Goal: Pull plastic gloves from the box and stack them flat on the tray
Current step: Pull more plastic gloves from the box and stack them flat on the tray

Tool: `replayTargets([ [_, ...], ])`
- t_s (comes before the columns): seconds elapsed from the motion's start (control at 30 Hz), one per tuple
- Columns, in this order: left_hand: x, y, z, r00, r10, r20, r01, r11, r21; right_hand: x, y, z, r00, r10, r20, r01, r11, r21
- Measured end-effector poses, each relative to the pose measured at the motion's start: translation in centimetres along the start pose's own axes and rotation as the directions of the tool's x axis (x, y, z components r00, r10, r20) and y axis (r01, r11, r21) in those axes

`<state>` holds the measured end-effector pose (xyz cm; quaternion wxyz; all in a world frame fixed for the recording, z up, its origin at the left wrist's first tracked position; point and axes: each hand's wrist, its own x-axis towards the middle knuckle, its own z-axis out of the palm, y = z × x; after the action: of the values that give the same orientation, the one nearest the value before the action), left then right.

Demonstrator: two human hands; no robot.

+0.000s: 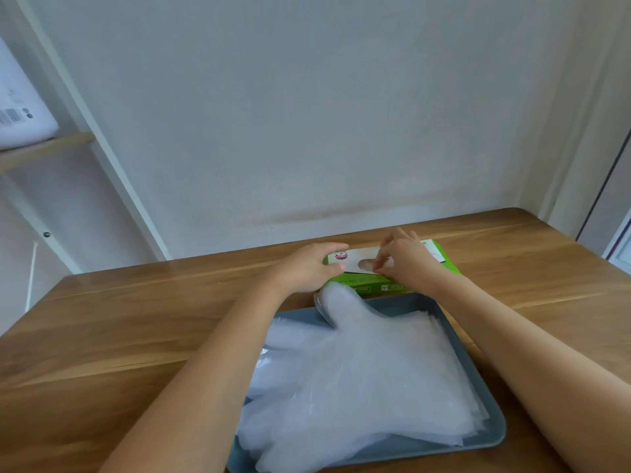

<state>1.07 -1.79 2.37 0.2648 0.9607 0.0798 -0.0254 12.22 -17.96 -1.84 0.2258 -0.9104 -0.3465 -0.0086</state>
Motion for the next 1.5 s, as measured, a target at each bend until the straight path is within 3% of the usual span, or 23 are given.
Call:
replayTargets([
  [0.2, 1.5, 0.4, 1.8, 0.991, -0.052, 0.126, 0.046, 0.998, 0.051, 0.0, 0.9, 0.6, 0.997, -0.080, 0.020, 0.080, 0.997, -0.018],
  [0.3, 1.6, 0.3, 2.0, 0.993, -0.050, 0.108, 0.048, 0.999, 0.022, -0.2, 1.3, 0.2, 0.997, -0.076, -0.023, 0.078, 0.989, 0.123],
  [0.43, 1.6, 0.1, 2.0, 0.992, -0.060, 0.110, 0.059, 0.998, 0.009, -0.1, 1.7, -0.6, 0.997, 0.045, -0.063, -0.018, 0.927, 0.374],
  [0.5, 1.5, 0.3, 1.9, 0.992, -0.057, 0.114, 0.056, 0.998, 0.008, 0.0, 2.0, -1.0, 0.987, 0.130, -0.098, -0.055, 0.830, 0.554],
  [0.6, 1.5, 0.2, 1.9, 0.990, -0.069, 0.125, 0.069, 0.998, 0.004, -0.1, 1.7, -3.2, 0.963, 0.209, -0.173, 0.021, 0.580, 0.815],
  [0.73, 1.2, 0.2, 1.5, 0.982, -0.089, 0.166, 0.087, 0.996, 0.019, -1.5, -0.6, -8.7, 0.964, 0.051, -0.260, 0.239, 0.260, 0.936],
  [0.8, 0.8, 1.1, 0.7, 0.993, -0.070, 0.093, 0.077, 0.994, -0.081, -2.4, -1.6, -10.8, 0.967, -0.049, -0.249, 0.254, 0.184, 0.950],
  [0.83, 0.3, 1.5, 0.4, 0.998, -0.048, 0.039, 0.056, 0.967, -0.248, -2.8, -1.9, -11.4, 0.973, -0.080, -0.219, 0.230, 0.179, 0.957],
  [0.9, -0.5, 1.8, -0.2, 0.998, -0.011, -0.066, -0.037, 0.729, -0.683, -3.4, -2.3, -11.8, 0.984, -0.091, -0.151, 0.166, 0.188, 0.968],
  [0.97, -1.9, 2.3, -0.8, 0.995, 0.037, -0.097, -0.104, 0.441, -0.891, -3.8, -3.0, -11.4, 0.991, -0.101, -0.087, 0.105, 0.184, 0.977],
  [1.0, -2.4, 2.4, -0.9, 0.993, 0.065, -0.097, -0.114, 0.378, -0.919, -3.9, -3.3, -11.1, 0.992, -0.112, -0.059, 0.079, 0.186, 0.979],
  [1.17, -6.1, 2.5, -0.9, 0.986, 0.126, -0.110, -0.139, 0.254, -0.957, -4.8, -5.3, -9.3, 0.965, -0.257, 0.056, 0.014, 0.263, 0.965],
  [1.27, -7.8, 1.6, -0.2, 0.989, 0.080, -0.122, -0.136, 0.188, -0.973, -5.4, -6.4, -8.4, 0.938, -0.334, 0.094, 0.031, 0.352, 0.936],
  [1.5, -10.3, 0.2, 1.2, 0.986, -0.065, -0.152, -0.143, 0.125, -0.982, -8.1, -7.0, -6.7, 0.948, -0.286, 0.140, 0.009, 0.462, 0.887],
])
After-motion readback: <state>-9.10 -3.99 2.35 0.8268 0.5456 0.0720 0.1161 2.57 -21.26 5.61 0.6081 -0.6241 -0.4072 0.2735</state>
